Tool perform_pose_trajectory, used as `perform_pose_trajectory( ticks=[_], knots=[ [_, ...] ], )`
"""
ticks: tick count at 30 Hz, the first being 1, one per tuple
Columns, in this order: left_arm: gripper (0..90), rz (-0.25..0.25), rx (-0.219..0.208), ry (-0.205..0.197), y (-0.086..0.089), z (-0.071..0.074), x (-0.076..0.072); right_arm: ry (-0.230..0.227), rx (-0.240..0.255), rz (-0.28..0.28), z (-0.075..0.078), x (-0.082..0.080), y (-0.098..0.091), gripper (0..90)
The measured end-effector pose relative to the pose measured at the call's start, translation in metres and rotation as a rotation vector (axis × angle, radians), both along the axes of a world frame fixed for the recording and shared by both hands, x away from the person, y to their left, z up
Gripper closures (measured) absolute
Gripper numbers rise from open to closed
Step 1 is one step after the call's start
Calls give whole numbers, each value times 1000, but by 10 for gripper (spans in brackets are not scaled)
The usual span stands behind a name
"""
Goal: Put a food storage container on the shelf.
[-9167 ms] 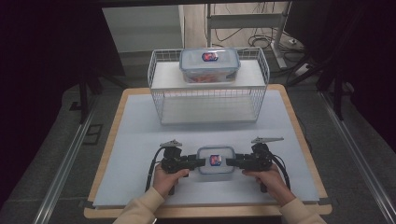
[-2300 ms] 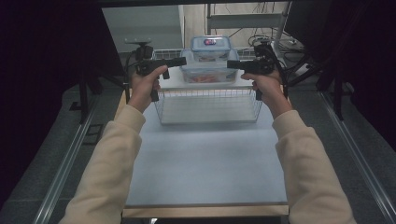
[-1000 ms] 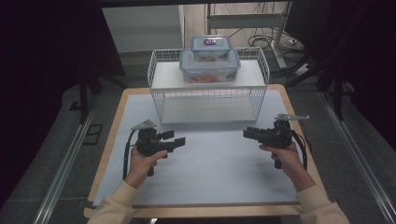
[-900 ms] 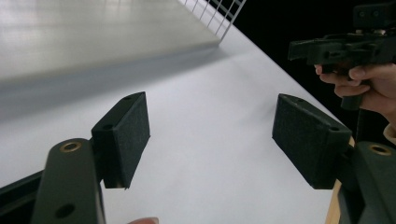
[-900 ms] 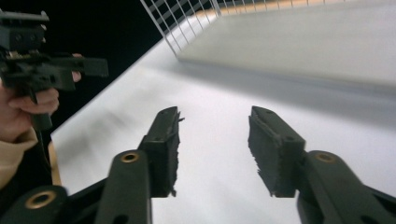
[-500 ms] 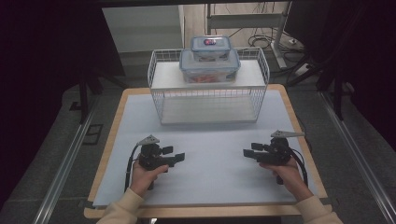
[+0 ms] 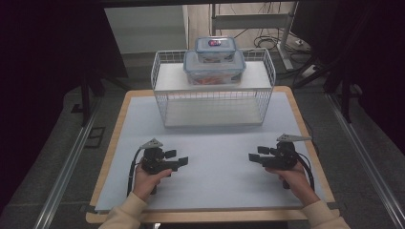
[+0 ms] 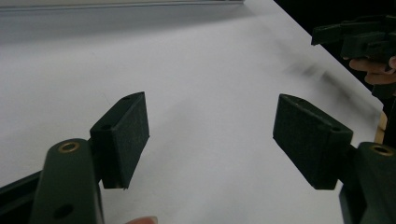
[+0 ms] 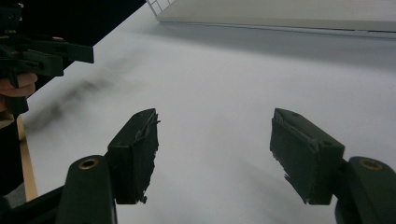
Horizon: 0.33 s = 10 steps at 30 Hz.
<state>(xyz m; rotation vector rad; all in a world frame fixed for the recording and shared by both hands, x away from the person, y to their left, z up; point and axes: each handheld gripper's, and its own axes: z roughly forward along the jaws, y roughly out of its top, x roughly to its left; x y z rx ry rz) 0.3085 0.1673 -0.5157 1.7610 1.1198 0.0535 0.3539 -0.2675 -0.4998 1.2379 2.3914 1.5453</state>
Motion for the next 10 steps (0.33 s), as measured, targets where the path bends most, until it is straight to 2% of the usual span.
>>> perform_pose_trajectory(
  ticks=[10],
  knots=[
    [268,8,0,3,2,-1,1,-13,12,-6,2,0,-2,293]
  ],
)
